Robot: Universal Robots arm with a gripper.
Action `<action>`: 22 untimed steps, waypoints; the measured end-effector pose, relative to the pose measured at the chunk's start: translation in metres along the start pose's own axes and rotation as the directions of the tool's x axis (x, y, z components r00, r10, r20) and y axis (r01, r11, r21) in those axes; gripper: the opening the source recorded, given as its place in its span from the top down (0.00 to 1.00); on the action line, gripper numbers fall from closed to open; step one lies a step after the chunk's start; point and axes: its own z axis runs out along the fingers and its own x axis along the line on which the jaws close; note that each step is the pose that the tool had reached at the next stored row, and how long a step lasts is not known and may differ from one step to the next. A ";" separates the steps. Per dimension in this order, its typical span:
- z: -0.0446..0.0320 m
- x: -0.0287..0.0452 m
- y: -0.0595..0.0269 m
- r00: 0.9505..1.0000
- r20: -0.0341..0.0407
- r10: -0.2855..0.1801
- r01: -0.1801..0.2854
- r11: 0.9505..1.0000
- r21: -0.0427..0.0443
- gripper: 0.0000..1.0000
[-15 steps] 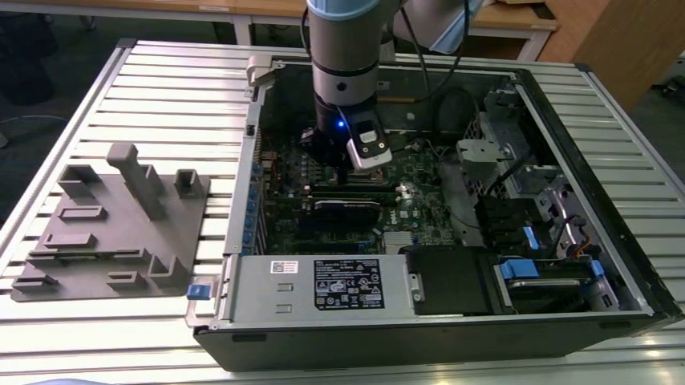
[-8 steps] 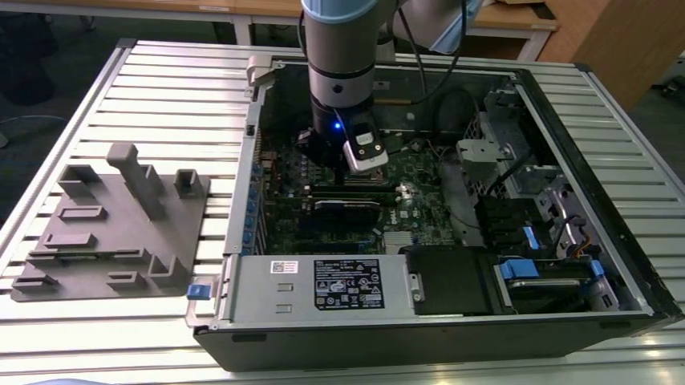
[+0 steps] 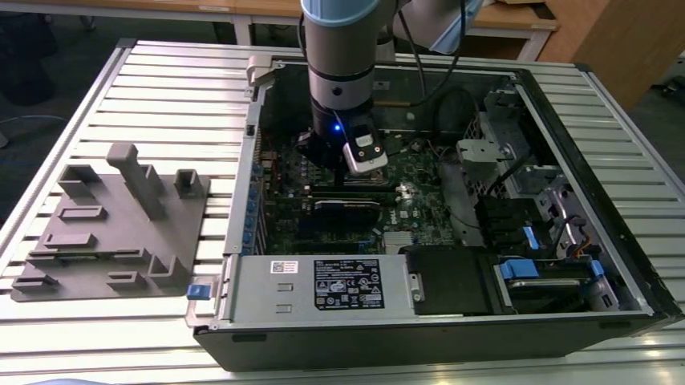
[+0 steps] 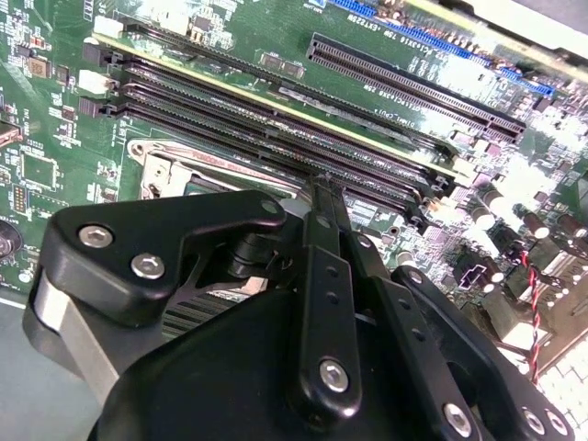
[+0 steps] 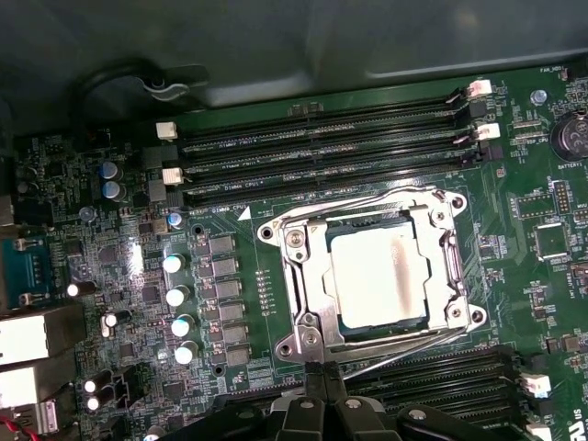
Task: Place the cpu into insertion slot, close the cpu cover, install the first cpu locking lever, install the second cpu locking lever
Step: 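Install the second cpu locking lever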
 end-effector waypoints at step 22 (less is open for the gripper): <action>-0.0003 0.0012 0.0009 1.000 0.000 0.001 -0.001 1.000 -0.001 0.89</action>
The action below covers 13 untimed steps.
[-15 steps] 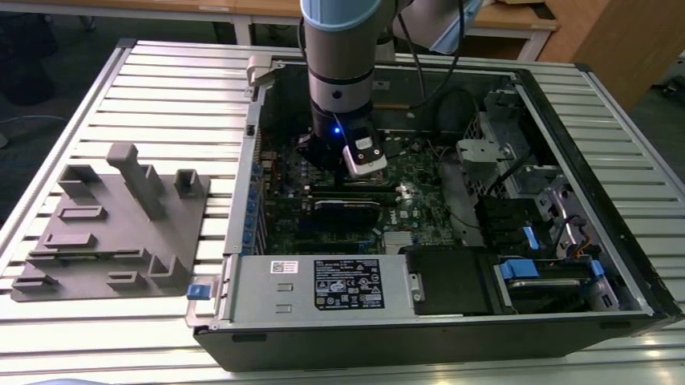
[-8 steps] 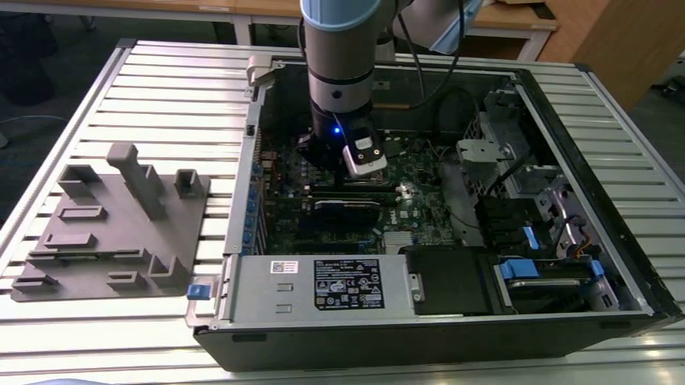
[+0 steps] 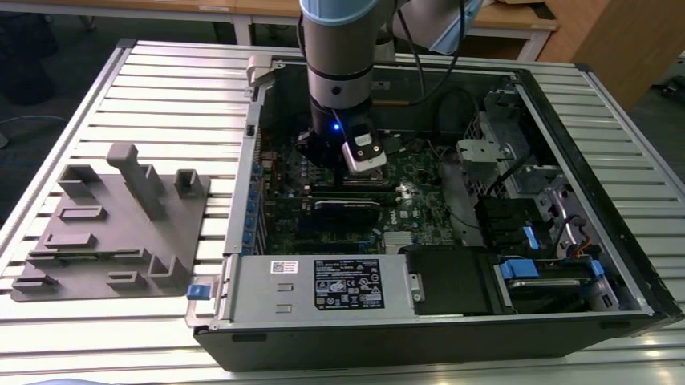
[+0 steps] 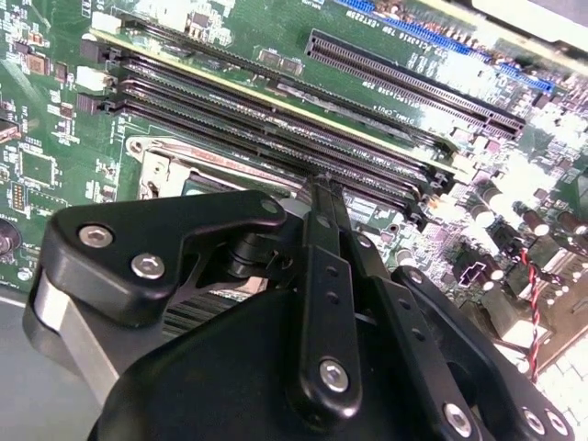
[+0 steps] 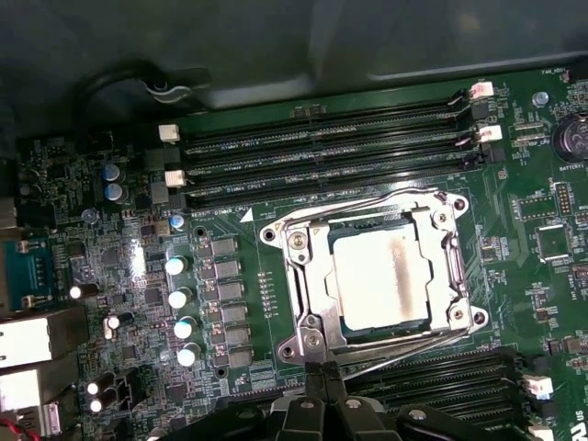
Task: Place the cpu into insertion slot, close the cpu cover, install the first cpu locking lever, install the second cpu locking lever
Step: 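Install the second cpu locking lever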
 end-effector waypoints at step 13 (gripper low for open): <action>0.0021 0.0104 -0.0020 1.000 0.001 0.003 -0.003 0.999 -0.048 0.89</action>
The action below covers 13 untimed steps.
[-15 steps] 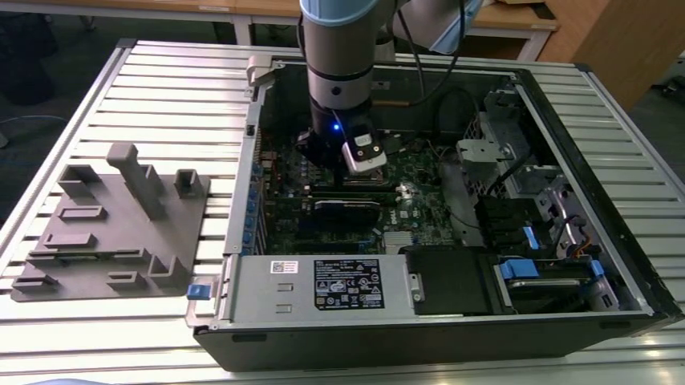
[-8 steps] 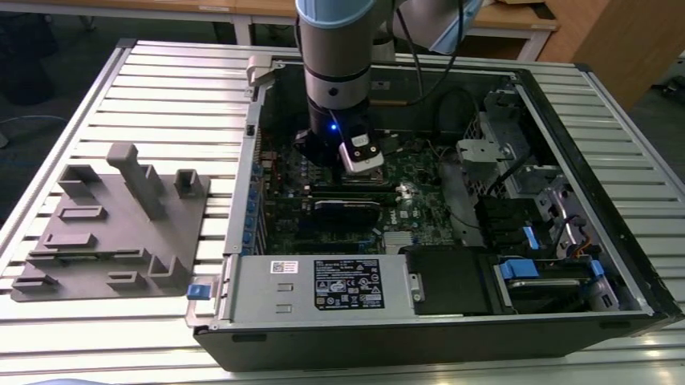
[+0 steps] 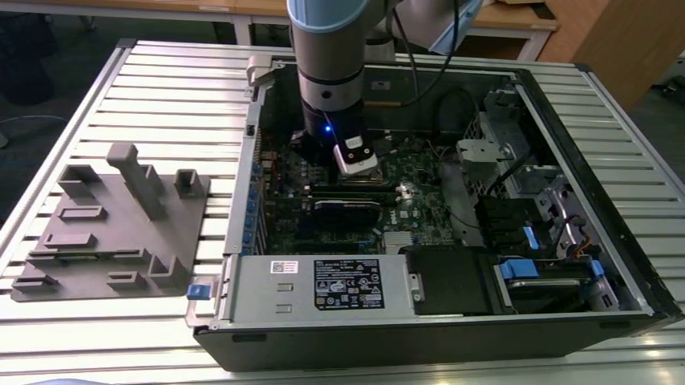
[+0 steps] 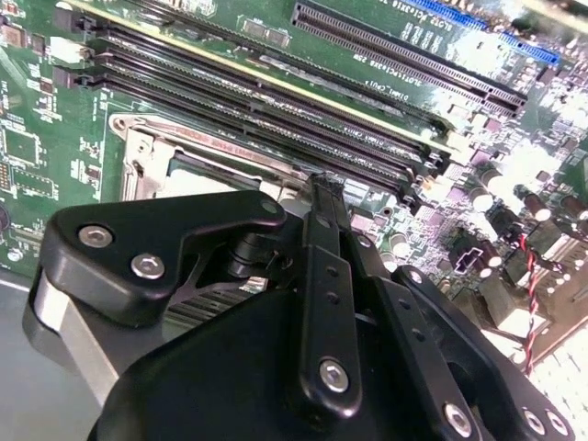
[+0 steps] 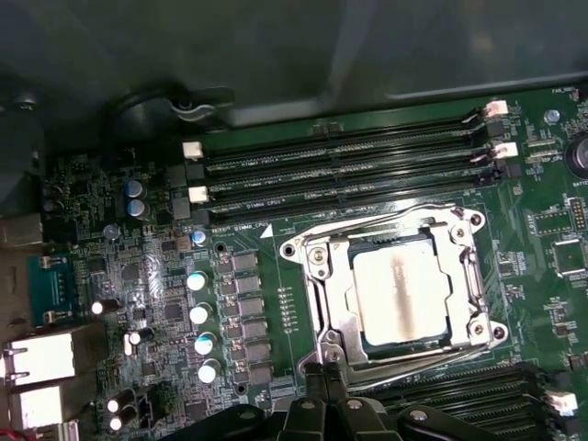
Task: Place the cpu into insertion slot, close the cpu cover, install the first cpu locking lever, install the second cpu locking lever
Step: 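Install the second cpu locking lever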
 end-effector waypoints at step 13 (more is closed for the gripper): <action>0.0064 0.0061 -0.0019 1.000 0.006 0.001 -0.001 1.000 -0.022 0.89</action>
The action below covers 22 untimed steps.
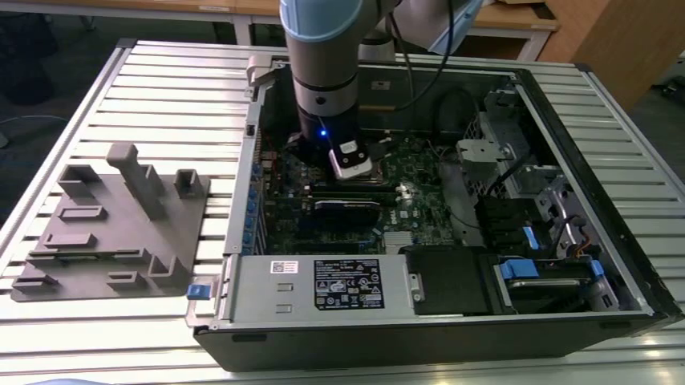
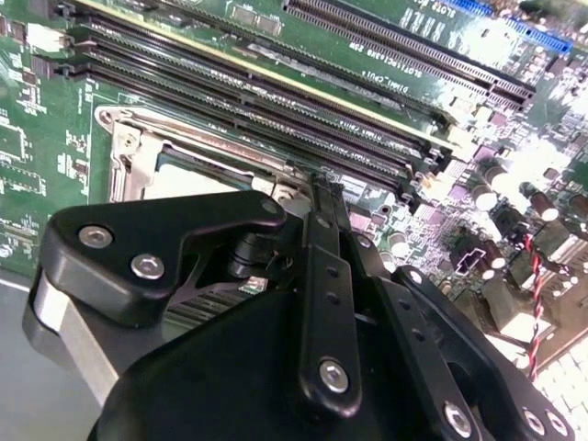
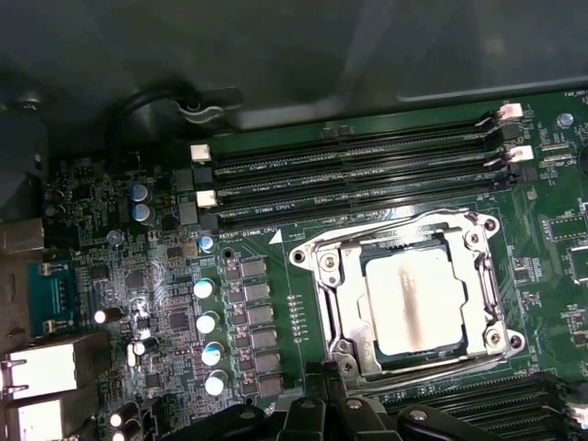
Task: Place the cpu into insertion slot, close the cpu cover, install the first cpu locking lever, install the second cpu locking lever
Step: 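Install the second cpu locking lever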
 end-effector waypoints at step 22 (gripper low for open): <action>-0.0107 -0.0252 0.0106 1.000 0.003 0.003 -0.003 1.000 -0.001 0.89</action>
